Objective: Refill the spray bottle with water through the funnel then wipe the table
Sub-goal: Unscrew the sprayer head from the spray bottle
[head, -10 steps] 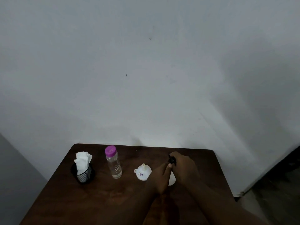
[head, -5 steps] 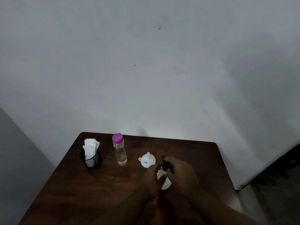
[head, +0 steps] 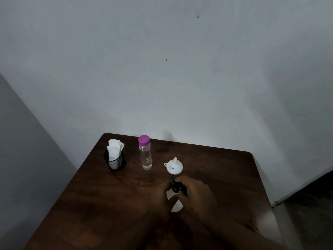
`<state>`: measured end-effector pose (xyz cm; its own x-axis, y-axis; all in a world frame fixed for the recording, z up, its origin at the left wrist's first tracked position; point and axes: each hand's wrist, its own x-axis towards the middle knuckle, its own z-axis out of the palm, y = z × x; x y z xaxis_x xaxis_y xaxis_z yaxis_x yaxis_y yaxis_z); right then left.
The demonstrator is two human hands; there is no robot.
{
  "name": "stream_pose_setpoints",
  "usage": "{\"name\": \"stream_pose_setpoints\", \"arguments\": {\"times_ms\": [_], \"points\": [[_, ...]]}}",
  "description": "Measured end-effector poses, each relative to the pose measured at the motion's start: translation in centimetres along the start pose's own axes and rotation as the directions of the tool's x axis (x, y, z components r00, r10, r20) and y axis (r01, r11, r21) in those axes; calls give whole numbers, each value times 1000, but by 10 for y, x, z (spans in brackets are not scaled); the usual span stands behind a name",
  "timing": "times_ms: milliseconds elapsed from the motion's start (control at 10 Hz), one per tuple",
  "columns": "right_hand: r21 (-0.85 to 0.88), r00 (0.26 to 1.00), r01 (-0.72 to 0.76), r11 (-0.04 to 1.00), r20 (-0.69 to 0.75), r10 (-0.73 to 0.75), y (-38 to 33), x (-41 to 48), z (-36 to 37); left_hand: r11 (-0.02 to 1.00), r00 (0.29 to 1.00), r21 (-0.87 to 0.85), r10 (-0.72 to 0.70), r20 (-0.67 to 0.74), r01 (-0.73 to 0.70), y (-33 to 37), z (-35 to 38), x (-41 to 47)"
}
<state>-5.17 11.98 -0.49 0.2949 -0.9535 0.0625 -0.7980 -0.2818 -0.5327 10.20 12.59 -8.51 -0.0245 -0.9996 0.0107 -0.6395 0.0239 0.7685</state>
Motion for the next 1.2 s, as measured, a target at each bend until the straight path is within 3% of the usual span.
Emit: {"name": "stream_pose_setpoints", "arguments": {"times_ms": [100,200,300,500,700,800,1000,1200], "points": [[-32,1000,-13,999,23,14,-7,-4,0,987,1000,161,-3,-30,8,-4,-9,-1],[-85,999,-50,995,3,51,-15,-2,-1,980,999,197,32,17,-34,4,-16,-4],[-169,992,-110,980,46,119,-23,9,-2,990,997,136,-41,61,33,4,-15,-8],[-327,961,-149,933,173,214,-33,30,-2,983,994,172,-85,76,70,2,-9,-7],[-425,971,-125,897,135,199,-35,32,15,981,997,184,-67,50,56,-2,-5,-7],[-423,977,-92,902,134,163,-32,33,18,986,994,165,-55,92,39,-1,-8,-4],[-319,980,-30,947,176,90,-17,33,19,994,998,92,-65,18,63,3,-5,-11],[-186,961,-43,982,259,92,-11,37,18,996,999,88,-29,31,26,-1,-5,-11]]}}
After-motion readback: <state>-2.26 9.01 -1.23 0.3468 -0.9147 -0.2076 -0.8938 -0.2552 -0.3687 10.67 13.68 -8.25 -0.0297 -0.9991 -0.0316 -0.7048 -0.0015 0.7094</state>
